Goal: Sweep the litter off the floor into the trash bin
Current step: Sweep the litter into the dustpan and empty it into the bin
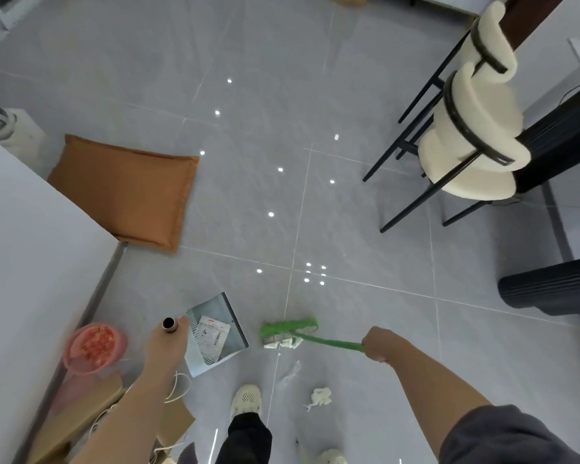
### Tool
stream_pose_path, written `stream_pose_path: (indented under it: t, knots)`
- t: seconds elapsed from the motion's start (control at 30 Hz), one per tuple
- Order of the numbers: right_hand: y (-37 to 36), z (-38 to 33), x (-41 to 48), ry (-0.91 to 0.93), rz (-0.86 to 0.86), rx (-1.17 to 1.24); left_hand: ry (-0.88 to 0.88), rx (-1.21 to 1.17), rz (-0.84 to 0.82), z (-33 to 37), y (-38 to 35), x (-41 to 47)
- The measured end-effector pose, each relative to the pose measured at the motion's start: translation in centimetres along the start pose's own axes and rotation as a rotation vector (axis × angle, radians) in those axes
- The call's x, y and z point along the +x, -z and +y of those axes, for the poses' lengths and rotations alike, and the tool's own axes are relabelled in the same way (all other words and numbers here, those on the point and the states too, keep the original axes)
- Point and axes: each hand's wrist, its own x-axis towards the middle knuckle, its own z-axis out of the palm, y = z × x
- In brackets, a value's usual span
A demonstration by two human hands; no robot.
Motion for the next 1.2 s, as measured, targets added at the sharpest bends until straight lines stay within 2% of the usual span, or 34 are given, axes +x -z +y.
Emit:
stream_pose_path:
  t: [0.27,0.47,0.67,0.73,0.83,0.9,1.07,1.2]
  knots:
    - [-4.7,8.2,-0.9,-0.105,-0.036,-0.065,-0.046,0.095,-0.074,0.7,-3.6,-2.9]
    - [-7.1,16.0,-3.3,-0.044,0.003,-0.005,-0.076,0.094,-0.098,1.3,-6.4,-6.7]
    - [-10.2,23.3,-5.1,-0.075,0.053,0.325,-0.078,0.019,-0.069,-0.5,-10.4,-11.5]
    - [-11.5,25.3,-3.4,-0.081,0.020,0.548,-0.090,0.029,-0.044,-1.4,-11.6,-12.9]
    - [-13.4,27.6,-1.2,-0.244,-0.012,0.949,-0.096,-0.011,-0.023,-3.4,-13.4,-14.4]
    - [-14.4,28.8,-0.8,-0.309,-0.060,1.078,-0.092,-0.023,0.029,-4.4,-14.3,-15.5]
    - [-16.4,30.1,0.6,-0.337,-0.216,1.116,-0.068,-0.002,0.067,-6.9,-15.0,-17.7]
    - [-17.3,29.3,1.1,-0.284,-0.243,0.965,-0.067,0.102,0.112,-8.0,-14.7,-19.5]
